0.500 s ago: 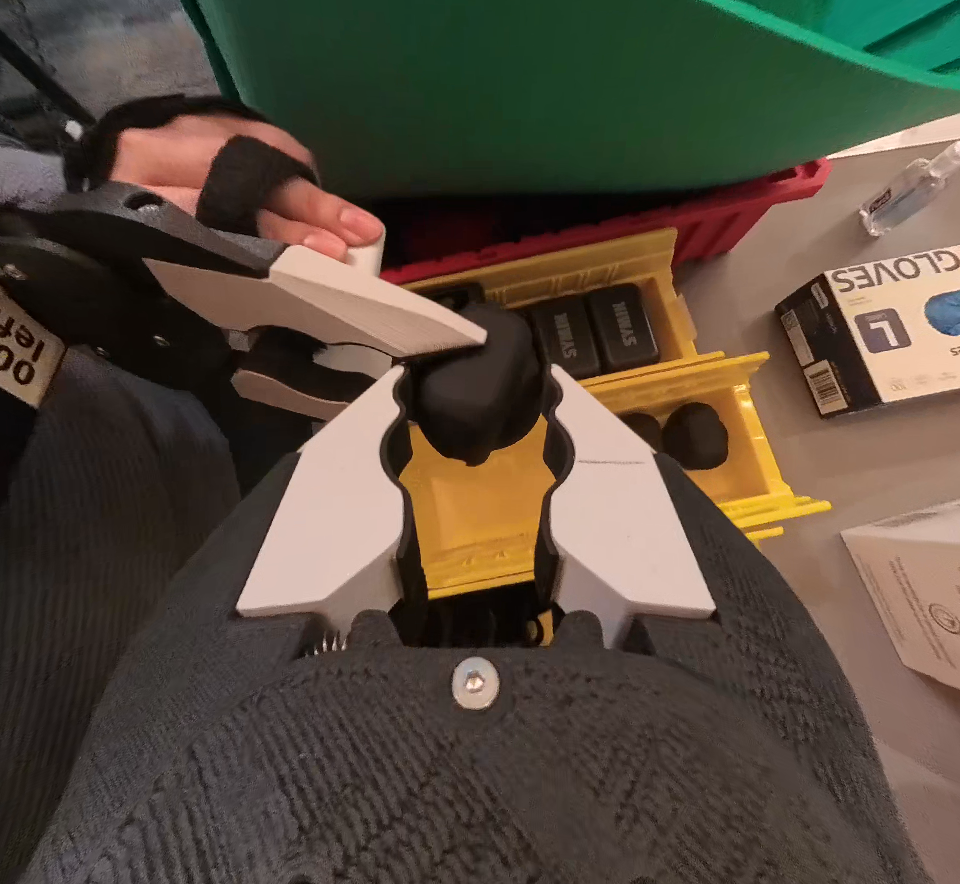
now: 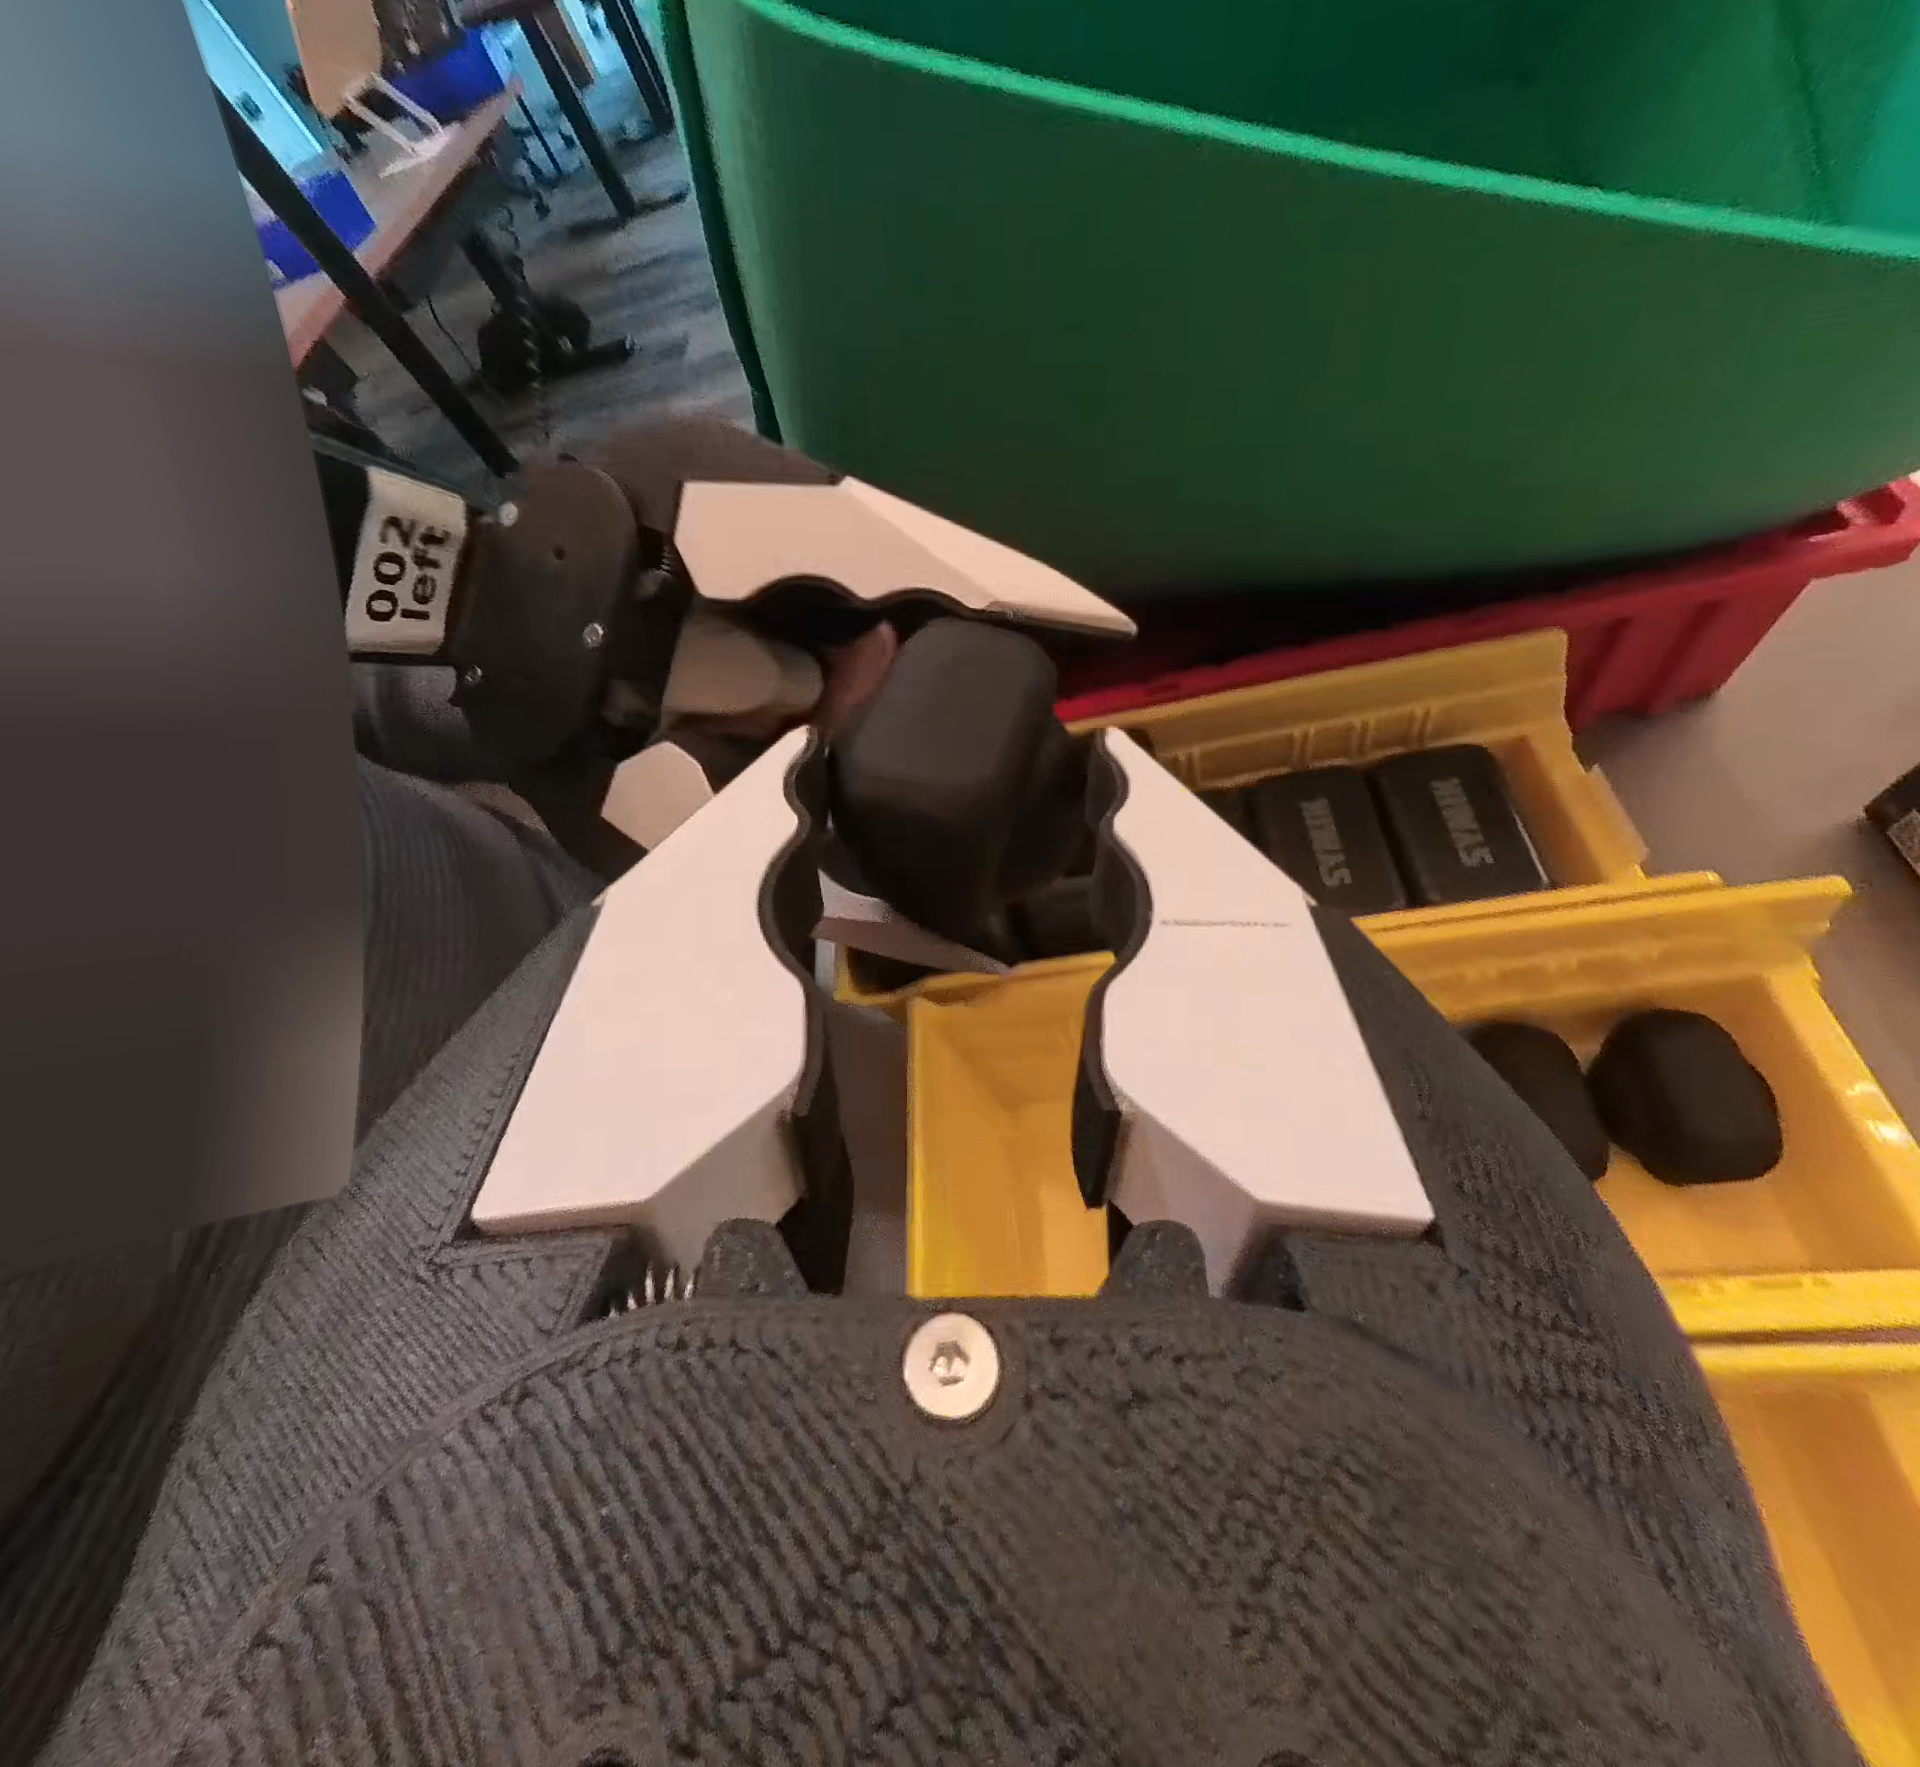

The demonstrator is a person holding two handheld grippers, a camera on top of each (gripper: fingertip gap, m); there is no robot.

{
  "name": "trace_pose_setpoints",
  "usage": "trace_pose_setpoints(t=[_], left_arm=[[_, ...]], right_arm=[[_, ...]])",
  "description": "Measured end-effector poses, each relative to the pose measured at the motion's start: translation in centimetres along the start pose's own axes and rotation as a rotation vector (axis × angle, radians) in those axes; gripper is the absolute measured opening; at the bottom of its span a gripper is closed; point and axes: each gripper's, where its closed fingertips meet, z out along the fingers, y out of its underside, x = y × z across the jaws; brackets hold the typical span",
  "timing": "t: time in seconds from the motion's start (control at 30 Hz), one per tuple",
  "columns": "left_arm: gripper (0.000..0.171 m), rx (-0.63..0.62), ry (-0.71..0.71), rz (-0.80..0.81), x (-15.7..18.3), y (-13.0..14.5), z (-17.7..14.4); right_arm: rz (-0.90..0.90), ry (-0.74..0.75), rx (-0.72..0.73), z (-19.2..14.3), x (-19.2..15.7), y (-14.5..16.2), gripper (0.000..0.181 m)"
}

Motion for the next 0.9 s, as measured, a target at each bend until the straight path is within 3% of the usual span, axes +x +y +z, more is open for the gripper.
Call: trace_pose_setpoints(t=[0.27, 0.37, 0.47, 0.53, 0.63, 0.9], left_arm=[[0.061, -0.137, 0.021, 0.403, 1.8, 2.3, 0.9], [0.062, -0.162, 0.036, 0.446, 2.4, 2.6, 1.1], [0.065, -0.193, 0.074, 0.36, 3.0, 3.4, 1.2], [0.074, -0.236, 0.047, 0.284, 2.2, 4.2, 0.9], [0.073, -0.26, -0.007, 0.184, 0.4, 5.2, -0.3], [0.064, -0.267, -0.109, 0.051, -2.7, 6.1, -3.3]], right_arm=[[-0.025, 0.04, -0.318, -0.1, 0.5, 3.1, 0.059], [-0.062, 0.076, -0.424, 0.1, 1.2, 4.1, 0.048], [-0.071, 0.044, -0.498, 0.1, 1.9, 5.0, 0.047], [-0.094, 0.111, -0.572, -0.6, 4.8, 6.2, 0.047], [-0.067, 0.189, -0.689, -1.0, 9.3, 8.8, 0.047], [-0.081, 0.13, -0.97, 3.5, 13.4, 15.7, 0.046]])
